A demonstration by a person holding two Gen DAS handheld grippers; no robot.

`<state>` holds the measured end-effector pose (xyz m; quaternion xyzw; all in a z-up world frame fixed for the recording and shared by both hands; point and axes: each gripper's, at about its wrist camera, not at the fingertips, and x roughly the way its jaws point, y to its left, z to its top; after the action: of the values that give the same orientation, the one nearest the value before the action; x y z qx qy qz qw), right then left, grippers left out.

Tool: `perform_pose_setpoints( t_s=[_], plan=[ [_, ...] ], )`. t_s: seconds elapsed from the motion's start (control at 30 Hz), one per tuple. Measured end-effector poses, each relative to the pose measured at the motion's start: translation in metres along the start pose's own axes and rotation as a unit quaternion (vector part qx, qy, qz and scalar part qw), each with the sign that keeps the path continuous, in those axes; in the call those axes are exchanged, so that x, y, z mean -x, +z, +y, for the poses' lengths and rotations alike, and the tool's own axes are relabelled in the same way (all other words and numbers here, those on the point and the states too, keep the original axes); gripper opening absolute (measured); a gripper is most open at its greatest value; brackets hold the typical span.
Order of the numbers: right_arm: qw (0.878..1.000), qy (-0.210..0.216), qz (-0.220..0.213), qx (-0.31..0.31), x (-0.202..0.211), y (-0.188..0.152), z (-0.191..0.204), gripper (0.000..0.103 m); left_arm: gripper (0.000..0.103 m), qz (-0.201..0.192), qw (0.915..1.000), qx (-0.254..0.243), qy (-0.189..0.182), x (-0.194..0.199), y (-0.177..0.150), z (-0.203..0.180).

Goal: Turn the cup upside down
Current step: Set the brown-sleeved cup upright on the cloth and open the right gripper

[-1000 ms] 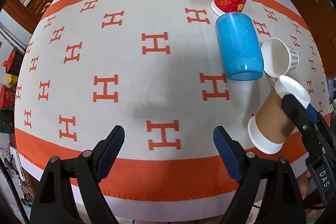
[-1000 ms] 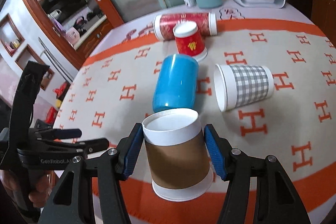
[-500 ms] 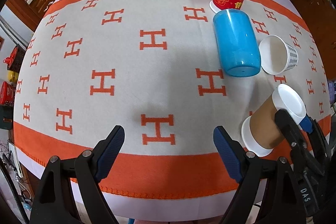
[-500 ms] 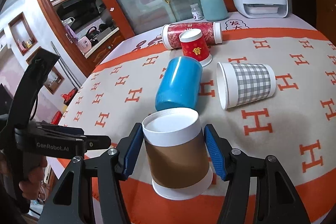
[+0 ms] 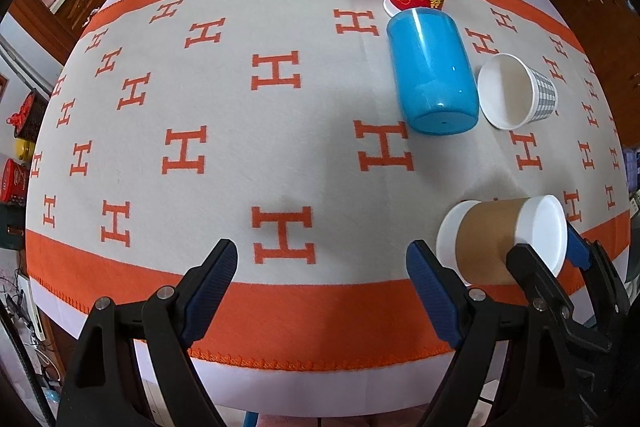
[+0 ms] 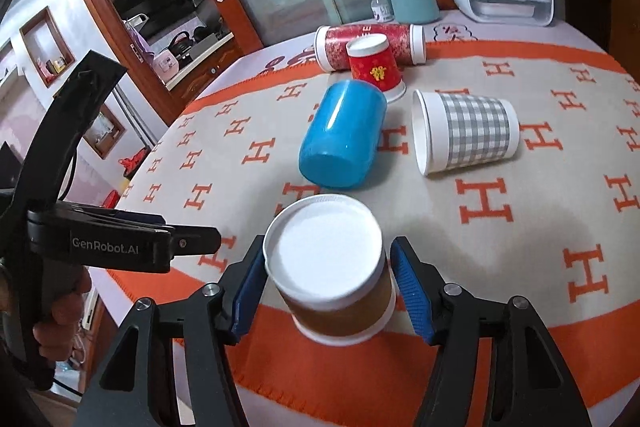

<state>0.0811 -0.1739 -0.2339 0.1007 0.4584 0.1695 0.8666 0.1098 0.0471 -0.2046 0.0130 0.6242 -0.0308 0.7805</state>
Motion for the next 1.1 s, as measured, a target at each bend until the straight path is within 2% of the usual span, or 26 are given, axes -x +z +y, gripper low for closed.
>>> perform_pose_setpoints(
  t_s=[0.17,0.57,1.1],
  plan=[
    [1.000,0.010,0.001,-0.011,0.010,0.002,-0.004,0.075,0.085,-0.005,1.0000,0.001,0.000,0.004,-0.003,-0.004],
    [0.999,0.036,-0.012,-0.010,0.047,0.008,0.002,0.077,0.085,-0.029,0.9995,0.006,-0.002,0.023,-0.012,-0.010],
    [0.999,-0.006,-0.022,-0.039,0.123,0.019,-0.002,0.078,0.089,-0.084,0.9960,-0.025,-0.016,0.077,-0.038,-0.041]
  ],
)
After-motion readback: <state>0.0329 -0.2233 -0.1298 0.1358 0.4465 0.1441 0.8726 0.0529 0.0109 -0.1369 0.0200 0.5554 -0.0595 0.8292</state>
